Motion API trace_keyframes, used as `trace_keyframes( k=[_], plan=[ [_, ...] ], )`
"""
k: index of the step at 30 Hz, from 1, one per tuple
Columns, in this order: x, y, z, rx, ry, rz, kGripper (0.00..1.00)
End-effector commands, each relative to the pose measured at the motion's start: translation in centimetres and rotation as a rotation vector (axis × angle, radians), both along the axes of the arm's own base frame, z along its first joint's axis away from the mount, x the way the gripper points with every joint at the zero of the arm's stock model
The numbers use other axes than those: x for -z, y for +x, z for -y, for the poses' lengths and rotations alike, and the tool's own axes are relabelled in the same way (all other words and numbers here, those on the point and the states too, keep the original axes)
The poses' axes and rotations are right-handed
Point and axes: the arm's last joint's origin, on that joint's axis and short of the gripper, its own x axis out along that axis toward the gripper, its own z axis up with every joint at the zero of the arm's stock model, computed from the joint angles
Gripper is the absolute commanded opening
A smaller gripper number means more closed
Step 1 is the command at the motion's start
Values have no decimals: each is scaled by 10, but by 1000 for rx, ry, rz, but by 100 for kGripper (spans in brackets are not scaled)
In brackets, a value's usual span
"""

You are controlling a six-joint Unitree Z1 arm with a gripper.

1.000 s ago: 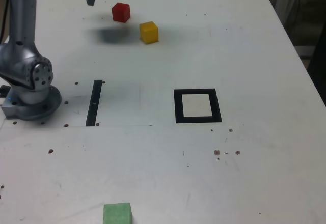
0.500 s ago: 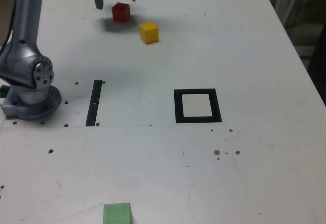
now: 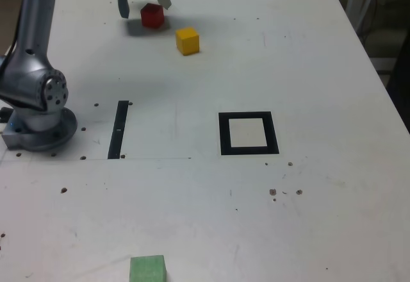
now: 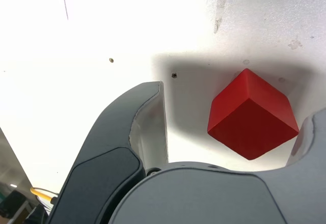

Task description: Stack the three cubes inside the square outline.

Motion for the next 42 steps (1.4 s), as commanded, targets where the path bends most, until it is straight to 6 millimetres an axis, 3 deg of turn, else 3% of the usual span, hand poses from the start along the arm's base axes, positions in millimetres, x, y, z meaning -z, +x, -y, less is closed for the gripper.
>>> trace_keyframes(
  k=[1, 15, 32, 42],
  plan=[
    [5, 3, 0, 7, -9, 2, 93],
    [21, 18, -1, 33, -21, -4, 87],
    [27, 21, -5, 27, -10, 1, 53],
    [29, 23, -4, 22, -27, 27, 45]
  ],
)
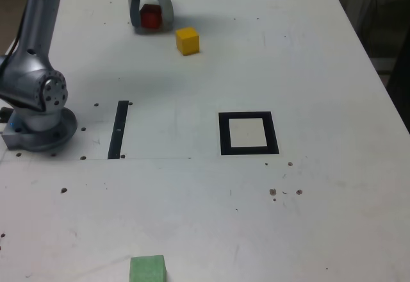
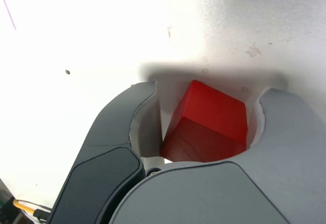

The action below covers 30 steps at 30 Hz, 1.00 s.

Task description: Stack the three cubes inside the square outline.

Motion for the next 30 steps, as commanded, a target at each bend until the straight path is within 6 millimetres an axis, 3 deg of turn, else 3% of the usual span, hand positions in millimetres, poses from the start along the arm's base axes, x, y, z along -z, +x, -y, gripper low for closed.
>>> trace_keyframes(
  k=[1, 15, 24, 30],
  plan=[
    [5, 2, 0, 0, -14, -4, 45],
    [-14, 16, 12, 40, 27, 2, 42],
    [-68, 23, 35, 87, 114, 59, 39],
    [-104, 26, 66, 137, 145, 80, 38]
  ],
)
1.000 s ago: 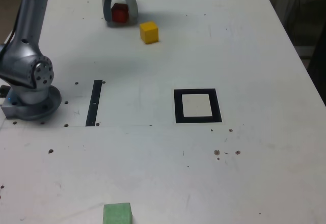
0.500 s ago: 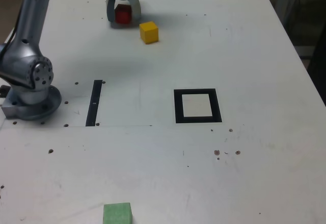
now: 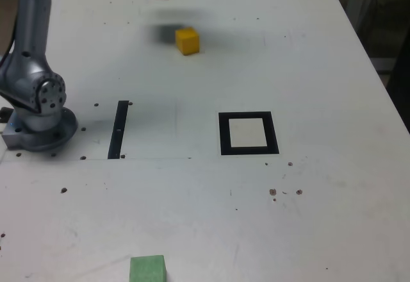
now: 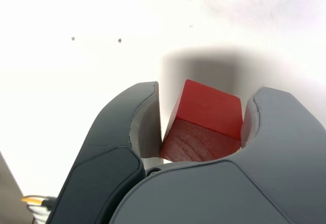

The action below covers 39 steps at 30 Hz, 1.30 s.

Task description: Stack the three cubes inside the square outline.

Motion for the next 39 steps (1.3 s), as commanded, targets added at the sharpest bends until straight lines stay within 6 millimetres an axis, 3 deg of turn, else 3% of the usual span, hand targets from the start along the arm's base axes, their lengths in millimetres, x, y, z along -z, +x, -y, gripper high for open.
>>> trace_keyframes(
  k=[1, 4, 14, 23, 31, 39],
  plan=[
    [-11, 3, 15, 27, 8, 5, 38],
    [-21, 11, 38, 64, 7, 7, 38],
    [-37, 56, 151, 218, 26, 14, 39],
    [-22, 86, 240, 302, 20, 0, 39],
    [-9, 112, 296, 341, -6, 26, 39],
    [13, 130, 324, 351, -37, 8, 39]
  ],
)
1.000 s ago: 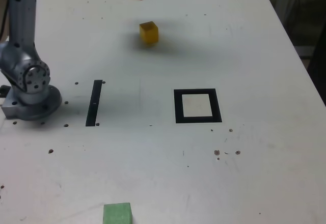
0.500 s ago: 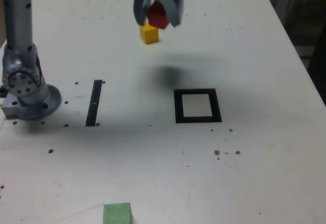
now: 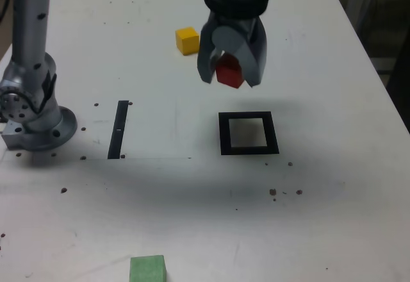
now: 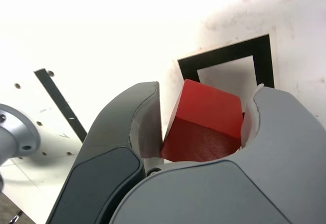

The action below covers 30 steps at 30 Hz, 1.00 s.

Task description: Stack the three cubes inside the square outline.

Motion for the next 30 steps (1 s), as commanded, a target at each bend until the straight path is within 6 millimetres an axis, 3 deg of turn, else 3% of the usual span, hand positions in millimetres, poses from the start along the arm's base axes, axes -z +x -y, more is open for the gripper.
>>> trace_keyframes(
  k=[1, 15, 30],
  plan=[
    [8, 6, 7, 7, -6, -16, 39],
    [49, 22, 23, 39, -7, -88, 39],
    [56, 33, 28, -166, -72, -31, 39]
  ],
)
